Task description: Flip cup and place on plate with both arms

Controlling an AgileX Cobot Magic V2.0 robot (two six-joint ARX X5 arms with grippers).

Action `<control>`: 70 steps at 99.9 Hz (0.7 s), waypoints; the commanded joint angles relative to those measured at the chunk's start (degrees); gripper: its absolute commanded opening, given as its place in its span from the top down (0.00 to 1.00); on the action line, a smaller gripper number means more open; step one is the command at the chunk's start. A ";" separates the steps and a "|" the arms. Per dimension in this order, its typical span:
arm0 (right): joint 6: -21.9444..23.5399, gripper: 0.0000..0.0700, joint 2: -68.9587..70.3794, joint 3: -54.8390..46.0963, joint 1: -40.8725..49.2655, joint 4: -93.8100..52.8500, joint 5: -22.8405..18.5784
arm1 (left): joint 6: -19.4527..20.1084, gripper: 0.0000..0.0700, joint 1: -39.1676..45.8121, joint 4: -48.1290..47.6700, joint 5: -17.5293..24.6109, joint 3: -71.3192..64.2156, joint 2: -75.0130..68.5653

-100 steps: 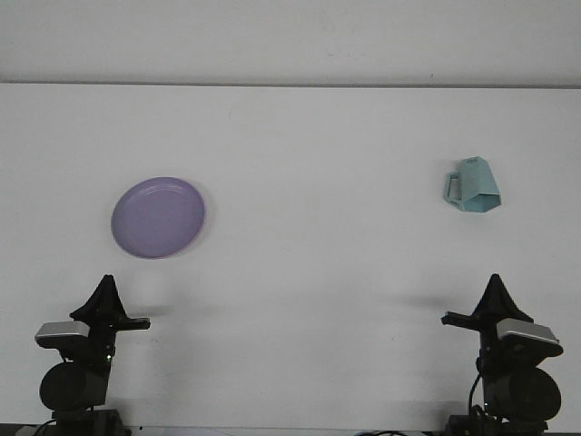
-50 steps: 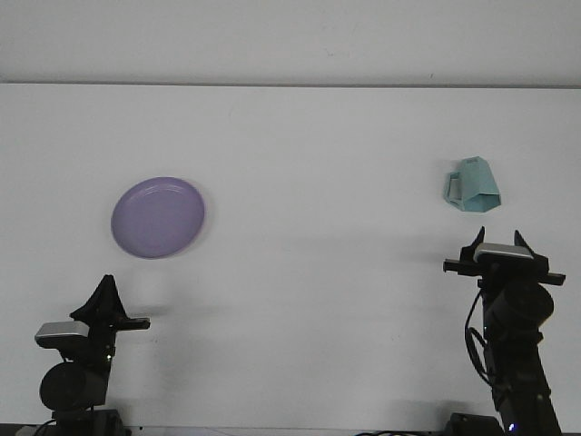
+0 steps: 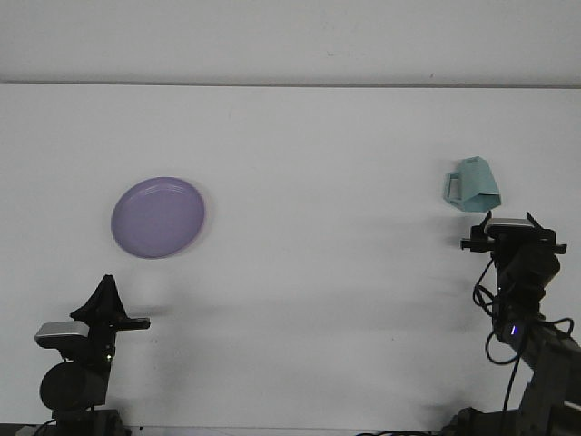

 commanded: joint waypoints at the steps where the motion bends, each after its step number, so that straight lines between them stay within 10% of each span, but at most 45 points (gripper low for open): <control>1: -0.46 0.32 4.63 3.34 -0.81 1.14 -1.09 | 0.00 0.98 0.09 0.81 -0.11 -1.01 -0.09; 70: -9.05 0.44 30.82 28.72 -2.01 -0.70 -10.54 | 0.04 0.98 0.09 0.72 -0.13 -1.01 -0.09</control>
